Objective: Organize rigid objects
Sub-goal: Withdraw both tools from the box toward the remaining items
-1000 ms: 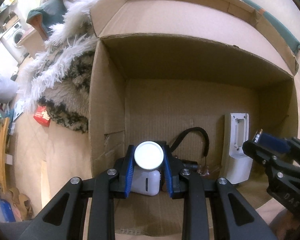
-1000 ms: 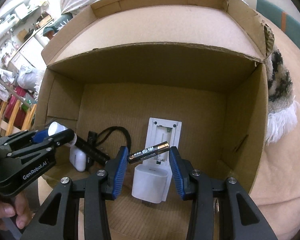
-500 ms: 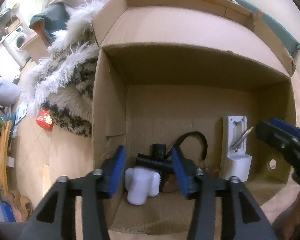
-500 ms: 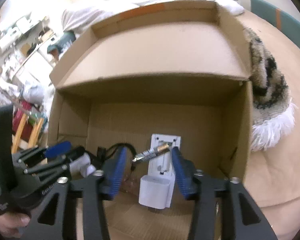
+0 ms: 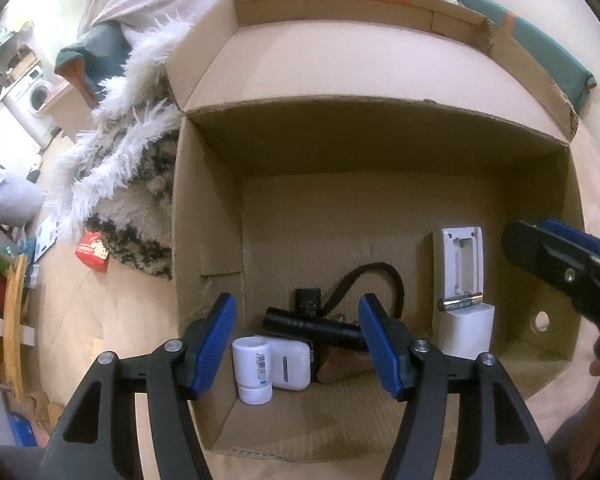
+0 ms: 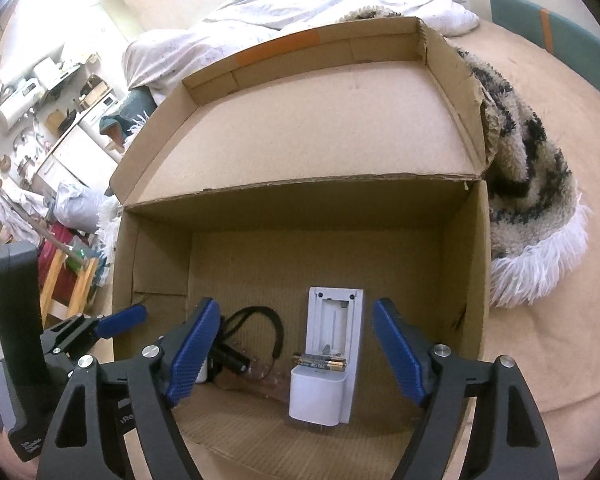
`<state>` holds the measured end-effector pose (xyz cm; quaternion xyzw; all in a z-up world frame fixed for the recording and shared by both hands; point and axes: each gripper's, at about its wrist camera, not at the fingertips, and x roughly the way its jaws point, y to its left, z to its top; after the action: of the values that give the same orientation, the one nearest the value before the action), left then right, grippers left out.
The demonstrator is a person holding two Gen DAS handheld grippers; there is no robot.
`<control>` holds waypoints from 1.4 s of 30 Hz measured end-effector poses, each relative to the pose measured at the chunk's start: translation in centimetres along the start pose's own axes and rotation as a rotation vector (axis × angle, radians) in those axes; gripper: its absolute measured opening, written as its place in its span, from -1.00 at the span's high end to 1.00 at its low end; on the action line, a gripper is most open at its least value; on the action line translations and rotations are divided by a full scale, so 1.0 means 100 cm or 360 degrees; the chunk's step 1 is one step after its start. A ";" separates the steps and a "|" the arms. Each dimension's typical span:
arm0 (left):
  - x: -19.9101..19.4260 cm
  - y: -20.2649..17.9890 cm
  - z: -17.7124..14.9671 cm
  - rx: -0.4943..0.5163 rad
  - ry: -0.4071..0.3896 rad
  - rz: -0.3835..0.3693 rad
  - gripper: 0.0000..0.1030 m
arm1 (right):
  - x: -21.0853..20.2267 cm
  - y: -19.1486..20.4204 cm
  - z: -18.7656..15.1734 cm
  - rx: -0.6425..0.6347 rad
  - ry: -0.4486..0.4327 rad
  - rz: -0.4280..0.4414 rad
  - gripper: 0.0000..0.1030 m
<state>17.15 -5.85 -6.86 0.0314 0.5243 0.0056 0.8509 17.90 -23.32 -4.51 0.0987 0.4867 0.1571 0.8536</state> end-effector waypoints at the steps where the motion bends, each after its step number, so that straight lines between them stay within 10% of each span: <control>1: -0.002 0.000 0.000 -0.0005 -0.0008 -0.0007 -0.17 | 0.000 0.000 0.000 -0.0001 0.0000 0.0000 -0.62; 25: -0.058 0.046 -0.045 -0.0254 -0.0001 -0.0091 -0.18 | -0.053 0.005 -0.036 -0.0004 -0.0069 0.0020 -0.62; 42: -0.036 0.082 -0.094 -0.0442 0.0204 -0.0067 -0.18 | -0.053 -0.011 -0.089 0.0145 0.0139 0.0113 -0.62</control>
<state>7.37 2.66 -7.41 -0.0981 0.5723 0.0622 0.8118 7.90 -26.19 -5.11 0.1477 0.5263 0.1691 0.8201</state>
